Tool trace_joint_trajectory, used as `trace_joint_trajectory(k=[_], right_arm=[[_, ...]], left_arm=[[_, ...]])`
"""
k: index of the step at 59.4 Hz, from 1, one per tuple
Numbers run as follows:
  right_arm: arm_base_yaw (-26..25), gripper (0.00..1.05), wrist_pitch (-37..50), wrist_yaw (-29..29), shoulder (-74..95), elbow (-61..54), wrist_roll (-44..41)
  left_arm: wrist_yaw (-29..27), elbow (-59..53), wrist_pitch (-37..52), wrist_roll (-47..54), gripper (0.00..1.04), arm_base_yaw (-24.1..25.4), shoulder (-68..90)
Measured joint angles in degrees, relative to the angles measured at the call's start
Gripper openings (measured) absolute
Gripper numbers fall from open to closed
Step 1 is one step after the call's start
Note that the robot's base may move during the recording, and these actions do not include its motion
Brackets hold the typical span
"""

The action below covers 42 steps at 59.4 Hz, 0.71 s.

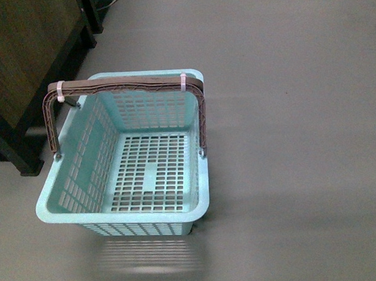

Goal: Pick mango and avocado into basket

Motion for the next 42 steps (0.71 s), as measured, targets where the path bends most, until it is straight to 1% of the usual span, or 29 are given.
trace_joint_trajectory(k=[42], right_arm=[[0.0,0.96,0.0,0.0,0.0,0.0,0.0]], left_arm=[[0.0,0.0,0.0,0.0,0.96,0.0,0.0]])
